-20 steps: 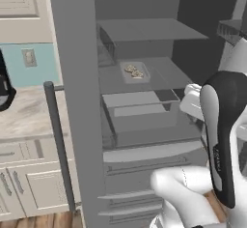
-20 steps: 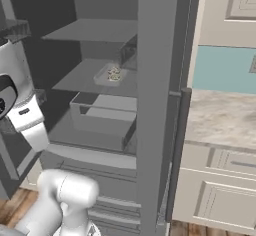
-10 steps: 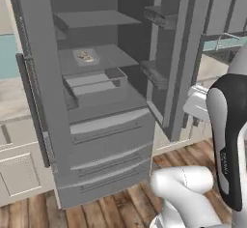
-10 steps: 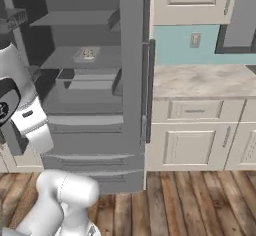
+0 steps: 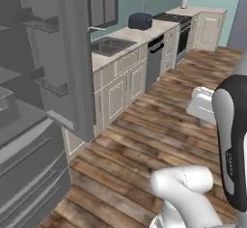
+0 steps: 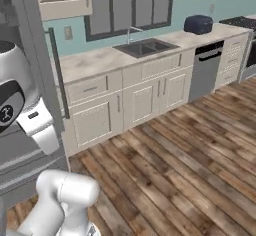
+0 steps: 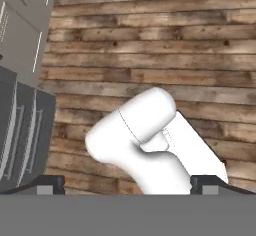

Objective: Place two dumplings into each of the tupperware containers and then place the containers in the fridge.

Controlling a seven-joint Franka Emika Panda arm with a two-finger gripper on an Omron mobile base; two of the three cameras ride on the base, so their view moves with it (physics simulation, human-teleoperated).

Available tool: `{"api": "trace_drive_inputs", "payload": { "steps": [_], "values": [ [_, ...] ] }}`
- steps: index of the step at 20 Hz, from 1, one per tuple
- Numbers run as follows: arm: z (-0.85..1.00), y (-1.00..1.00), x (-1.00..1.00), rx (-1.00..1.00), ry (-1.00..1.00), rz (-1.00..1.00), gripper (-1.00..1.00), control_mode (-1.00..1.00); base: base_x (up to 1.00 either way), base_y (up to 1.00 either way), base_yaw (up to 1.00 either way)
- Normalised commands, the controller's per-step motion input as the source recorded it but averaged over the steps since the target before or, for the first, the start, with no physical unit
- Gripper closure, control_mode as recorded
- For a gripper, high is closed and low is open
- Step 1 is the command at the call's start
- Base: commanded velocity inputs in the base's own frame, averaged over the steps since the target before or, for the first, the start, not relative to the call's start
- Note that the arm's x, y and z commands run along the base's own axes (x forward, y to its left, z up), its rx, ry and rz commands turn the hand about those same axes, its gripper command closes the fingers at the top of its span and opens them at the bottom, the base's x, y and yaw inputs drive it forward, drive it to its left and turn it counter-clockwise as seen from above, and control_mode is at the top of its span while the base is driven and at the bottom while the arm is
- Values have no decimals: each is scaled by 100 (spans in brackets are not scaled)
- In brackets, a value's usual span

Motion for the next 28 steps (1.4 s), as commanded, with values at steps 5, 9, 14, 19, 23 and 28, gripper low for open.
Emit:
{"api": "trace_drive_inputs", "payload": {
  "steps": [5, 9, 14, 19, 23, 28],
  "values": [
    [0, 0, 0, 0, 0, 0, -100, 100, -14, -2, -92],
    [0, 0, 0, 0, 0, 0, -100, 100, 0, 0, -98],
    [0, 0, 0, 0, 0, 0, -100, 100, 0, 0, -100],
    [0, 0, 0, 0, 0, 0, -100, 100, 0, -2, -96],
    [0, 0, 0, 0, 0, 0, -100, 100, 8, -29, -84],
    [0, 0, 0, 0, 0, 0, -100, 100, 71, -43, -57]
  ]
}}
